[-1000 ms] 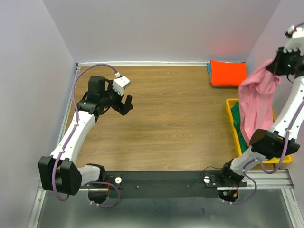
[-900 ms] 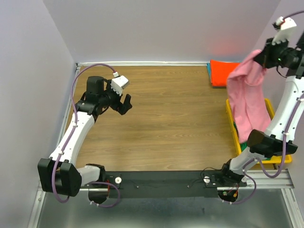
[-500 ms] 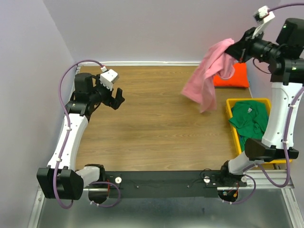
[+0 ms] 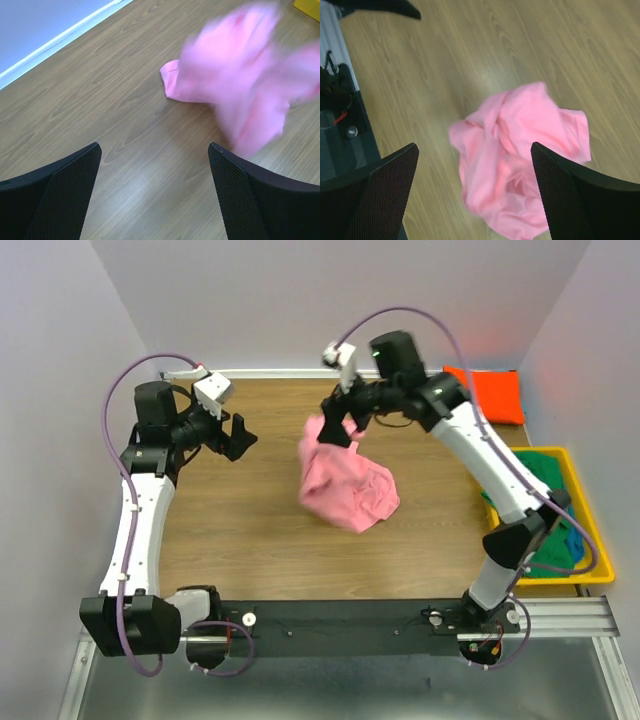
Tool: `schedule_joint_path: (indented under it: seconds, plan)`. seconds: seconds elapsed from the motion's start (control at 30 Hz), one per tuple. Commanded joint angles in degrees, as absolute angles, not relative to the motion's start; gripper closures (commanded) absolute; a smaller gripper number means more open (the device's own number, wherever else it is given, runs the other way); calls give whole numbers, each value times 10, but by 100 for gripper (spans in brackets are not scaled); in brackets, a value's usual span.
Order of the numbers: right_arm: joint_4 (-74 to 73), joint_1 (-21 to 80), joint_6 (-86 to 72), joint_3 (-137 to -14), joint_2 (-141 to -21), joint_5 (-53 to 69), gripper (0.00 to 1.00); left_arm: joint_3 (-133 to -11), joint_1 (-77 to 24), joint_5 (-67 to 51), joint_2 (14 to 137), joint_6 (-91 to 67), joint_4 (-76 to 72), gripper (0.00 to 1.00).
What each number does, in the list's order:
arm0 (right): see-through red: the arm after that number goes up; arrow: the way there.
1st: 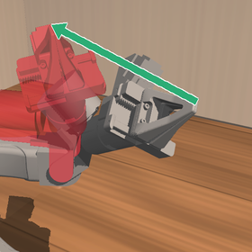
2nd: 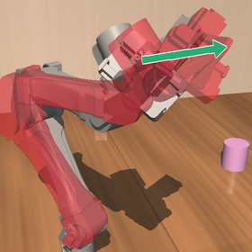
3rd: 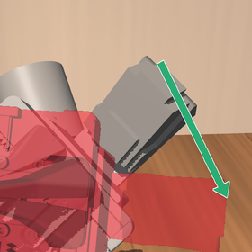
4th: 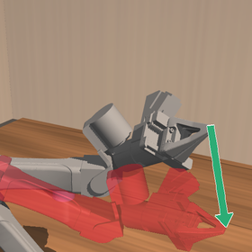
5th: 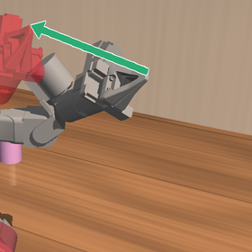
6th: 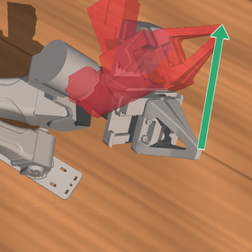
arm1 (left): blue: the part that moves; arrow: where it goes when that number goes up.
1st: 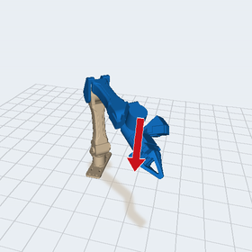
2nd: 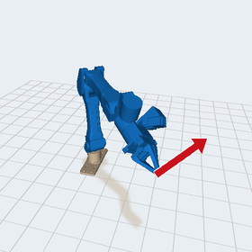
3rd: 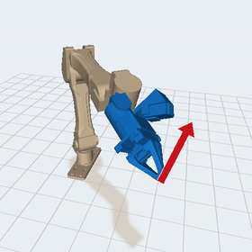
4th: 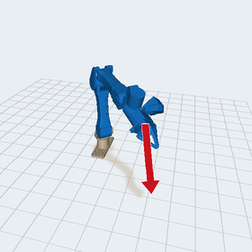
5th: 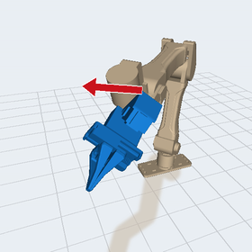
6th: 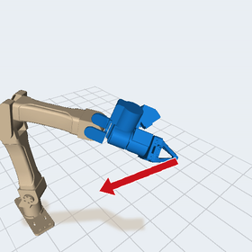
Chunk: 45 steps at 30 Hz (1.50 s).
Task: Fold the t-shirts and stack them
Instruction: Move the tshirt to the center of the board, then flatten the tshirt out
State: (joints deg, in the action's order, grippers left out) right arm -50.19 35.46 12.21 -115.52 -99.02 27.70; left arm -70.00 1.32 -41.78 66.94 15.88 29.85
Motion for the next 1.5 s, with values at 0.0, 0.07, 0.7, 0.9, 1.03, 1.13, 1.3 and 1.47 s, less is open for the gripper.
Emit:
schedule_joint_path:
  seconds: [0.0, 0.07, 0.7, 0.9, 1.03, 1.13, 1.3, 1.47]
  plan:
    - [-513, 370, 138, -1170, -1019, 218, 0, -729, 59, -492, 681, 166, 334, 4]
    - [-515, 354, 141, -1164, -1023, 216, 0, -730, 64, -495, 679, 186, 348, 4]
    - [-413, 247, 62, -851, -1120, 117, 22, -562, -306, -256, 750, 308, 287, 10]
    - [-396, 230, 55, -820, -1147, 95, 29, -556, -370, -193, 830, 307, 237, 19]
    - [-390, 228, 52, -802, -1157, 92, 37, -562, -383, -144, 891, 314, 213, 20]
    - [-392, 222, 49, -794, -1157, 90, 47, -568, -383, -118, 916, 312, 214, 34]
    - [-395, 182, 58, -773, -1130, 104, 79, -563, -365, -115, 876, 306, 228, 88]
    - [-403, 128, 73, -744, -1083, 115, 99, -562, -262, -149, 800, 311, 262, 100]
